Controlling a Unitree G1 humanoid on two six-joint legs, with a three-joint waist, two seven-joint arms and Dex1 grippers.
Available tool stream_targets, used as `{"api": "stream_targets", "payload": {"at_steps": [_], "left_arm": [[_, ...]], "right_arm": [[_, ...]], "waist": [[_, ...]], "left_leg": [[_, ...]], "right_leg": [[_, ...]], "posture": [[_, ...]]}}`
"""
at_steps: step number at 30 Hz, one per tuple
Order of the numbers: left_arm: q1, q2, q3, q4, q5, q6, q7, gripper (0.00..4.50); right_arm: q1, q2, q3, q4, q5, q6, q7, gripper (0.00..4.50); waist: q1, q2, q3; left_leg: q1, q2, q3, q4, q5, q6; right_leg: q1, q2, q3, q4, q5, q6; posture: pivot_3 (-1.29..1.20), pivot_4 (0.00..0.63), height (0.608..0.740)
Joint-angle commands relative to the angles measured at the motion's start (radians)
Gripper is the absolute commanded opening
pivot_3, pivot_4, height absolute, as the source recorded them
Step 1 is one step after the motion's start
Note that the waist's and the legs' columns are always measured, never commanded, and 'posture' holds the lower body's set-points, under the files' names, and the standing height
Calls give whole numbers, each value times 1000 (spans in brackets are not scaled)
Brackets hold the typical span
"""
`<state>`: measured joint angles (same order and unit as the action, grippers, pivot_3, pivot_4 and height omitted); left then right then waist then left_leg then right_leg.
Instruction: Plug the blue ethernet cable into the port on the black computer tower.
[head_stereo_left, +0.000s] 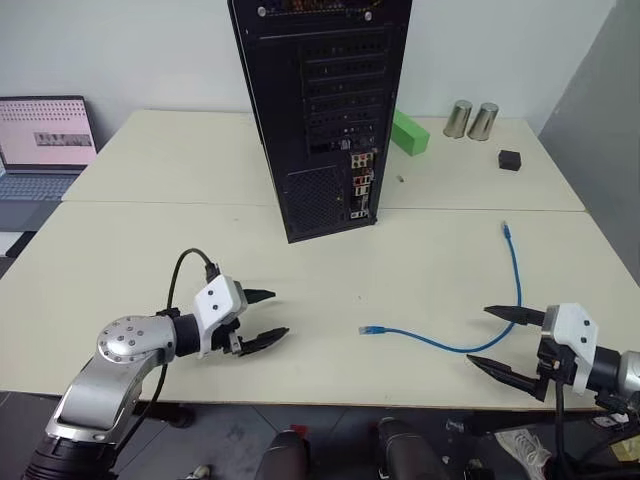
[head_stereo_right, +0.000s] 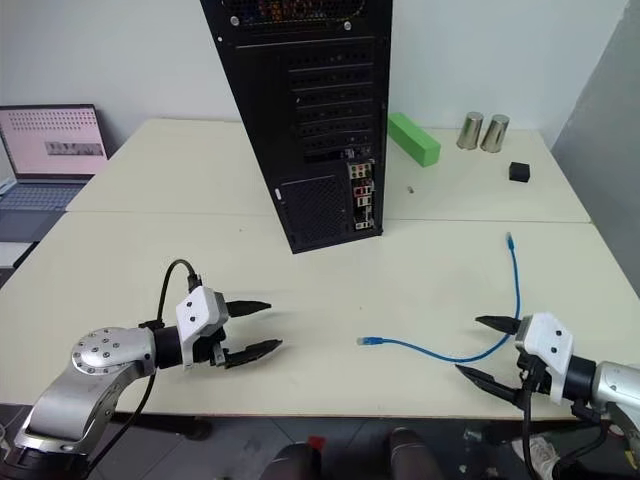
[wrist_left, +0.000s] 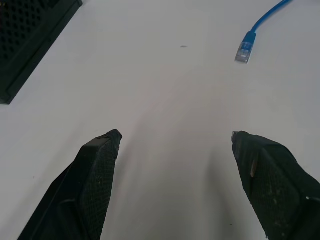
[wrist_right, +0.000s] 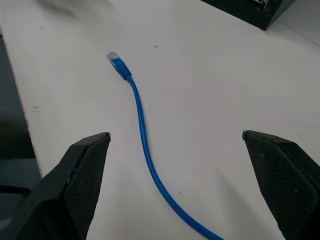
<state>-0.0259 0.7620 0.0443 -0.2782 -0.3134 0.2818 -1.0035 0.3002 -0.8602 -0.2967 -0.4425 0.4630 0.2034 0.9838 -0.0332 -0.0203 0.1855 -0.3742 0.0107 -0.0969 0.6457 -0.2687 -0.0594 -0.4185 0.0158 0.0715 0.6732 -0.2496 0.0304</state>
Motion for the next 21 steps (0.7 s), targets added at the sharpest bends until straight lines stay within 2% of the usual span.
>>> {"api": "stream_targets", "payload": {"at_steps": [1,11,21], "left_arm": [[-6,3,5,-50,-32,-8,-17,3795],[-1,10,-38,-78,13,-1,-9,3795],[-6,21,-96,-83,42,-41,-44,3795]], "right_arm": [[-10,-3,-1,-37,-1,-8,12,4492],[-49,17,55,-51,-29,19,-27,4492],[-257,73,327,-27,-131,137,-86,4492]], "waist": [[0,0,0],[0,0,0],[-1,-1,0]], "left_leg": [[0,0,0,0,0,0],[0,0,0,0,0,0],[0,0,0,0,0,0]], "right_leg": [[0,0,0,0,0,0],[0,0,0,0,0,0],[-1,0,0,0,0,0]], "posture": [[0,150,740],[0,150,740],[0,150,740]]}}
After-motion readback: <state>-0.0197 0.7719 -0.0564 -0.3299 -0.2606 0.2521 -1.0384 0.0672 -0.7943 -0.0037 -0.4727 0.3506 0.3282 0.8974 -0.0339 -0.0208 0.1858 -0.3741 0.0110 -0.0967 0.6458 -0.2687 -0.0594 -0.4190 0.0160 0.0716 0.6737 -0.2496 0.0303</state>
